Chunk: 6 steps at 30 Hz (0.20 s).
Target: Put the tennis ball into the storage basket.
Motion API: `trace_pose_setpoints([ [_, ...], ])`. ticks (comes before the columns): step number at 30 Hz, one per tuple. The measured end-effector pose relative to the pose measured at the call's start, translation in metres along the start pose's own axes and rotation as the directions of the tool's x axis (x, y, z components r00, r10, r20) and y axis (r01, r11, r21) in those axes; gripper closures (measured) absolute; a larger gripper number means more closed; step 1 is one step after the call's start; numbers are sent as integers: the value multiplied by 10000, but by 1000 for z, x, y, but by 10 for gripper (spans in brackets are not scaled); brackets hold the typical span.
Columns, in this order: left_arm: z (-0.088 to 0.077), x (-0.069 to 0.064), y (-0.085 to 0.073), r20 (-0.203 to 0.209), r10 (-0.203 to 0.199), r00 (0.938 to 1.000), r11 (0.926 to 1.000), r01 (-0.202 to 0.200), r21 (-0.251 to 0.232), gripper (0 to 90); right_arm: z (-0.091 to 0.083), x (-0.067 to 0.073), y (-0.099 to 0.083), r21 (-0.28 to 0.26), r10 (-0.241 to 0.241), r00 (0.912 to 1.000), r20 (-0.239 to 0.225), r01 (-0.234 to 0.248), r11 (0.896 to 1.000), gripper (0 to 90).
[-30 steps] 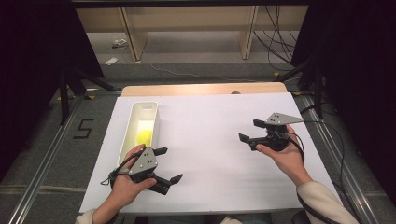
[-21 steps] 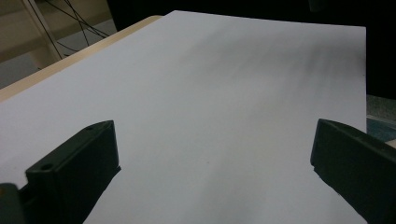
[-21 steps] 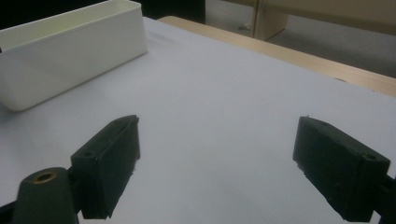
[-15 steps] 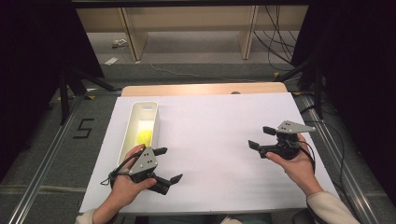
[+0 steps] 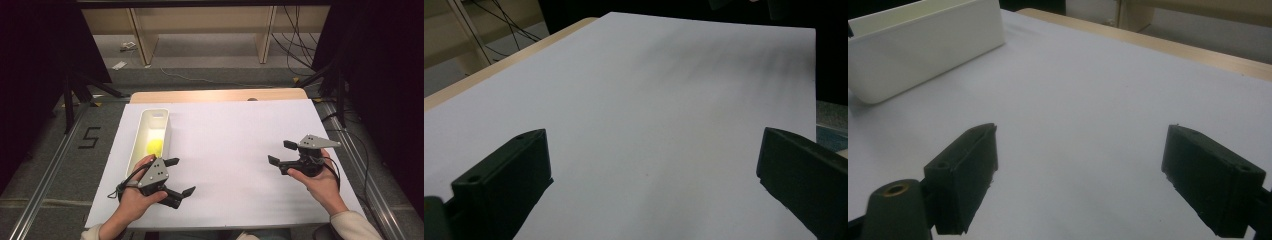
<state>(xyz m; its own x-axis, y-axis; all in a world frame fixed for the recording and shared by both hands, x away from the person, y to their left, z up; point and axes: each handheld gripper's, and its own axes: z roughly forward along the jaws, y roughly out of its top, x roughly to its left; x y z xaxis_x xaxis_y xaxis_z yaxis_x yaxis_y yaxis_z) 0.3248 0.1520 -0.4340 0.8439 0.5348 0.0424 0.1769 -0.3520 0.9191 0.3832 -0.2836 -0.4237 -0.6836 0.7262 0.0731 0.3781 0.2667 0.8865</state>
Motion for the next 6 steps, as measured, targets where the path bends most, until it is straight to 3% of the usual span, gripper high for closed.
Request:
trace_pose_setpoints([
  [6, 0, 0, 1, 8, 45, 10000, 10000, -45, -8, 5, 0, 2, -1, -1, -97, 9999, -88, 97, 10000, 153],
])
